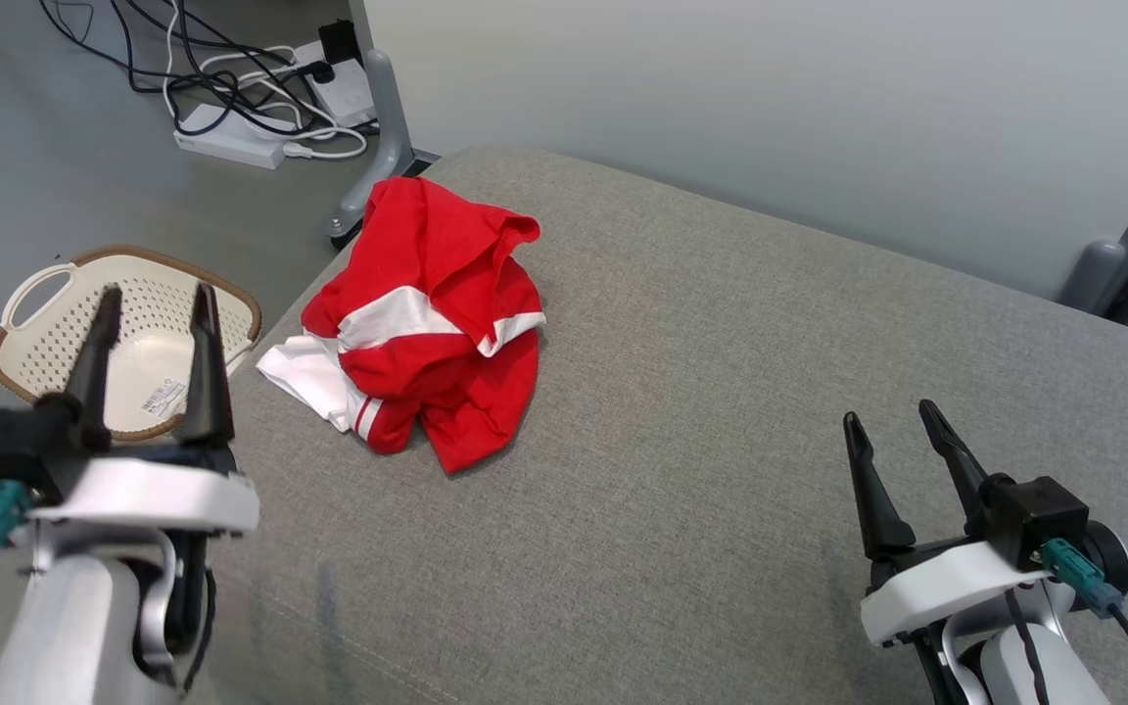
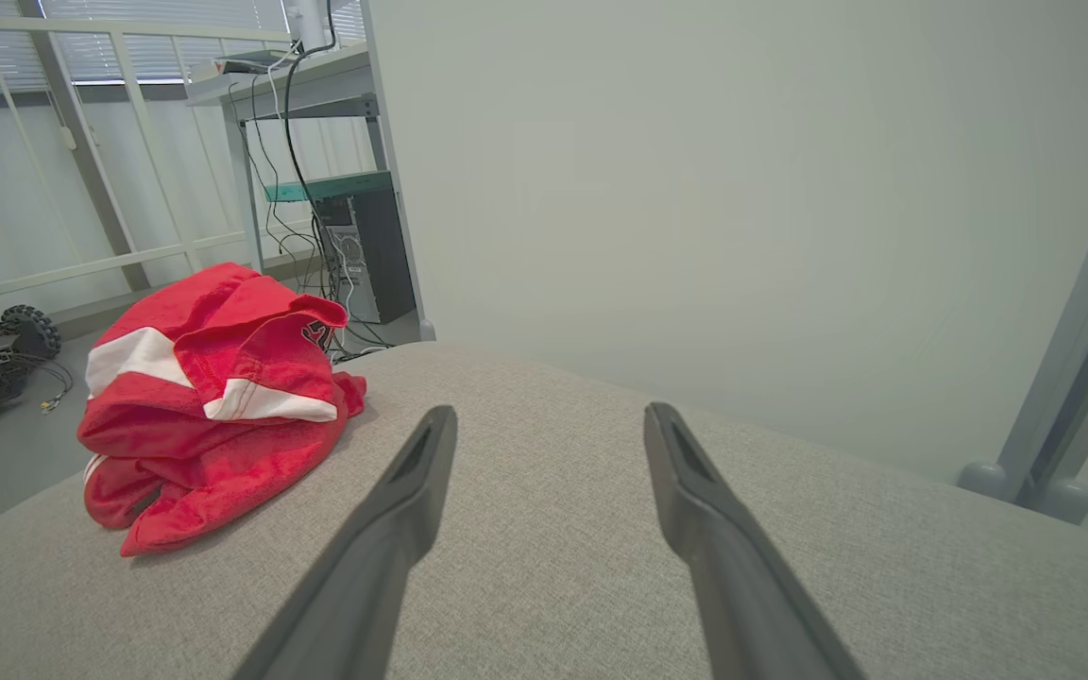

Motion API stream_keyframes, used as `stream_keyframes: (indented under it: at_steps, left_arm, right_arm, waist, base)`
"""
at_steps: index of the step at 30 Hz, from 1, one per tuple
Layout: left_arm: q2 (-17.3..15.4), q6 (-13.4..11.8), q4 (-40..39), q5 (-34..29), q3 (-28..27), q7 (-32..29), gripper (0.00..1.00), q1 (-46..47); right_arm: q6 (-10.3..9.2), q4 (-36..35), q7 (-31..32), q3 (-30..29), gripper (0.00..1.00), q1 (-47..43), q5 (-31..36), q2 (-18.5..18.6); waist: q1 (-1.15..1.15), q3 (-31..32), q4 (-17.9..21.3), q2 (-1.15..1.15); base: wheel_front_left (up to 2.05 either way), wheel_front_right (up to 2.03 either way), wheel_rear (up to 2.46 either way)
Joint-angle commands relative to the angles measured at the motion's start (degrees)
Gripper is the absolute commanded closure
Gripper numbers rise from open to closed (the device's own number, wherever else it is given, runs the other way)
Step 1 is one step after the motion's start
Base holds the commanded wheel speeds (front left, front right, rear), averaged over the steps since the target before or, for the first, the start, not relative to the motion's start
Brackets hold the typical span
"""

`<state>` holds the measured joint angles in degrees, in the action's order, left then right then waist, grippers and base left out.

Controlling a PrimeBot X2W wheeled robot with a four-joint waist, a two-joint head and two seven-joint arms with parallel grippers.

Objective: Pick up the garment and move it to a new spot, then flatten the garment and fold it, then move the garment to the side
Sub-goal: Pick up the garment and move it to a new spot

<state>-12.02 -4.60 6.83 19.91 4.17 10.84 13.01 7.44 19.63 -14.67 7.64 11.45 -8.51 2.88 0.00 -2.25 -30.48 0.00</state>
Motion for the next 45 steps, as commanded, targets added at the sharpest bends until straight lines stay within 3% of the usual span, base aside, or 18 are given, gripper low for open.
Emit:
stream_keyframes:
  at_steps: [1, 5, 9, 14, 20, 28, 35, 36, 37, 38, 45]
  left_arm:
    - [-0.7, 0.0, -1.3, -0.4, -0.2, -0.4, 0.00, 2.4]
    - [-2.8, 1.3, -4.5, -0.7, 0.3, -3.8, 0.00, 10.3]
    - [-4.2, 3.6, -1.4, 0.4, 1.3, -8.3, 0.00, 18.9]
    - [-4.6, 7.6, 11.0, 4.2, 2.4, -14.2, 0.00, 26.8]
    - [-5.1, 10.3, 28.3, 7.0, 3.9, -18.8, 0.00, 31.3]
    - [-5.3, 12.0, 44.2, 11.4, 5.4, -21.3, 0.00, 33.4]
    - [-5.7, 12.1, 53.0, 14.9, 6.8, -21.6, 0.00, 34.6]
    - [-5.7, 12.1, 53.6, 15.2, 7.1, -21.2, 0.33, 34.9]
    - [-5.7, 12.1, 54.0, 15.6, 7.4, -20.8, 0.84, 35.2]
    - [-6.2, 12.1, 54.7, 15.9, 8.0, -19.5, 1.00, 35.9]
    - [-8.4, 12.1, 55.7, 14.5, 9.5, -11.3, 1.00, 39.9]
  right_arm:
    - [0.09, -0.1, -0.3, -0.2, 0.00, 0.6, 0.4, 0.2]
    - [0.09, -0.5, 0.1, 0.2, 0.00, 1.3, 0.7, 0.3]
    - [0.09, -0.9, 0.4, 1.3, 0.00, 2.3, 0.9, 0.8]
    - [0.09, -1.7, 1.4, 2.9, 0.00, 4.0, 1.2, 1.3]
    - [0.09, -2.8, 2.7, 4.2, 0.00, 6.1, 1.9, 1.9]
    - [0.09, -3.9, 4.0, 5.3, 0.00, 8.2, 2.6, 2.7]
    - [0.09, -4.8, 4.9, 5.1, 0.00, 9.3, 3.1, 3.4]
    - [0.09, -4.9, 5.0, 5.0, 0.00, 9.4, 3.1, 3.5]
    - [0.09, -5.0, 5.0, 4.8, 0.00, 9.4, 3.1, 3.6]
    - [0.09, -5.0, 5.0, 4.6, 0.00, 9.5, 3.2, 3.8]
    - [0.09, -4.8, 4.7, 2.8, 0.00, 8.1, 3.0, 3.7]
  waist:
    - [0.00, -0.1, 0.0, 0.00]
    - [0.00, -0.9, 0.6, 0.00]
    - [0.00, -2.2, 2.5, 0.00]
    - [0.00, -4.7, 5.9, 0.00]
    - [0.00, -8.7, 9.7, 0.00]
    - [0.00, -13.3, 12.9, 0.00]
    - [0.00, -16.3, 14.6, 0.00]
    - [0.00, -16.5, 14.7, 0.00]
    - [0.00, -16.7, 14.8, 0.00]
    - [0.00, -16.8, 14.8, 0.00]
    - [0.00, -14.9, 13.6, 0.00]
  base:
    - [0.00, 0.00, 0.00]
    - [0.00, 0.00, 0.00]
    - [0.00, 0.00, 0.00]
    - [0.00, 0.00, 0.00]
    - [0.00, 0.00, 0.00]
    - [0.00, 0.00, 0.00]
    - [0.00, 0.00, 0.00]
    - [0.00, 0.00, 0.00]
    - [0.00, 0.00, 0.00]
    - [0.00, 0.00, 0.00]
    - [0.00, 0.00, 0.00]
